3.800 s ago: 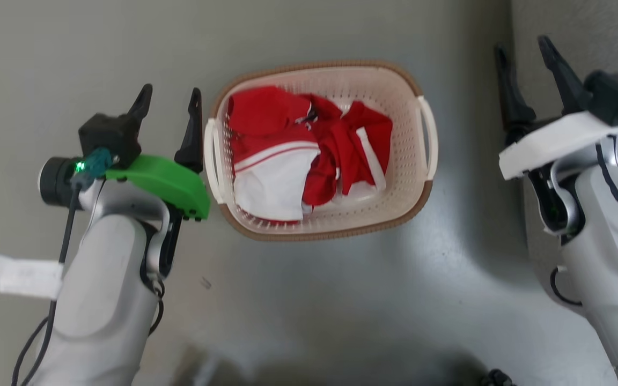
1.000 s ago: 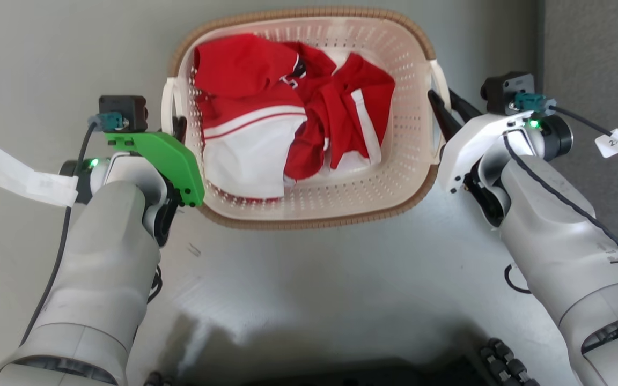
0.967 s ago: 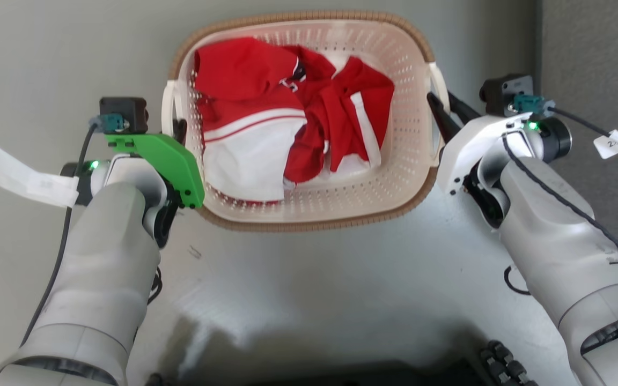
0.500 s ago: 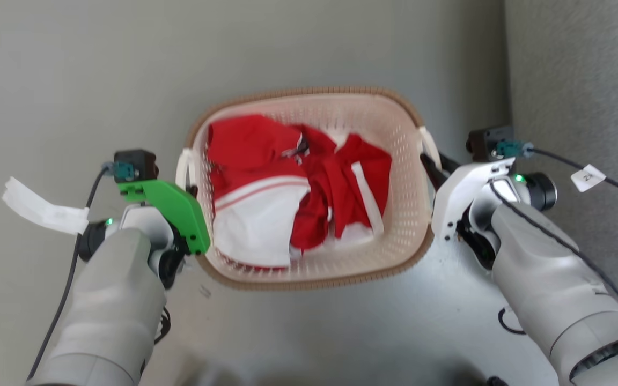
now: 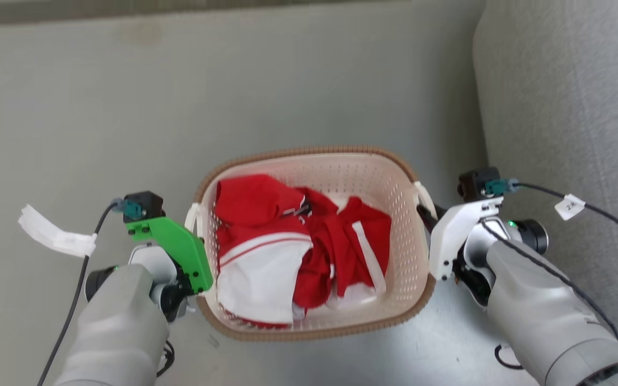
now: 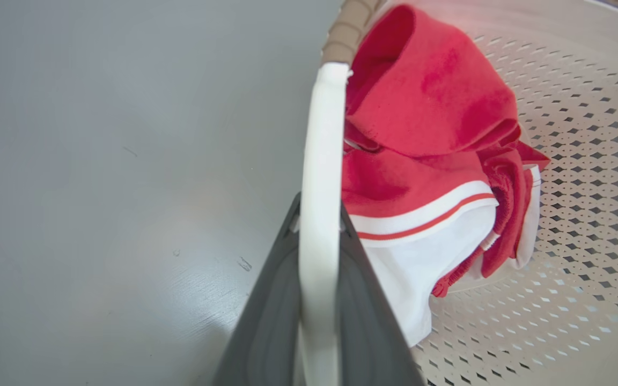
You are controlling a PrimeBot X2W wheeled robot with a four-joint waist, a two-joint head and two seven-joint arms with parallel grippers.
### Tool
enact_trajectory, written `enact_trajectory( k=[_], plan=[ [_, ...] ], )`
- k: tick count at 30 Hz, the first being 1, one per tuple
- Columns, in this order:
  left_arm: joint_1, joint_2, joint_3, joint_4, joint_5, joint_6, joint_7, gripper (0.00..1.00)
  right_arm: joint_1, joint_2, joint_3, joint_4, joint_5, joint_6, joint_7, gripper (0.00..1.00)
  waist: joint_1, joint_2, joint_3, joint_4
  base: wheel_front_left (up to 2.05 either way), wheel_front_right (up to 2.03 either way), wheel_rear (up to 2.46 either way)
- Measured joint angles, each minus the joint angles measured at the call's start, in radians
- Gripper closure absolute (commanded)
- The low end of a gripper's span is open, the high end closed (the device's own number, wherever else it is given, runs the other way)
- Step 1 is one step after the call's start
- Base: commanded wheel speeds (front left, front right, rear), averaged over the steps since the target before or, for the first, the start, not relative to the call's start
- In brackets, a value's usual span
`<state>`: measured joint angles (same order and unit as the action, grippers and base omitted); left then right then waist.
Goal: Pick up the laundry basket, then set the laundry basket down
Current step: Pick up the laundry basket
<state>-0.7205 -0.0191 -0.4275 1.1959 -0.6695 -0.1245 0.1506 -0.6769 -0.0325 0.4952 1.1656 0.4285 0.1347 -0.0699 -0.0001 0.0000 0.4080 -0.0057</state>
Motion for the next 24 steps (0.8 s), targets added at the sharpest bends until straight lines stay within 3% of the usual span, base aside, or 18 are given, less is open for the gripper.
enact_trajectory(
  k=[24],
  plan=[
    [0.135, -0.001, -0.013, 0.058, -0.053, -0.007, 0.096, 1.00, 0.161, 0.019, 0.044, 0.012, 0.117, 0.000, 0.099, 1.00, 0.0000, 0.0000, -0.319, -0.001, 0.00, 0.00, 0.00]
  ],
)
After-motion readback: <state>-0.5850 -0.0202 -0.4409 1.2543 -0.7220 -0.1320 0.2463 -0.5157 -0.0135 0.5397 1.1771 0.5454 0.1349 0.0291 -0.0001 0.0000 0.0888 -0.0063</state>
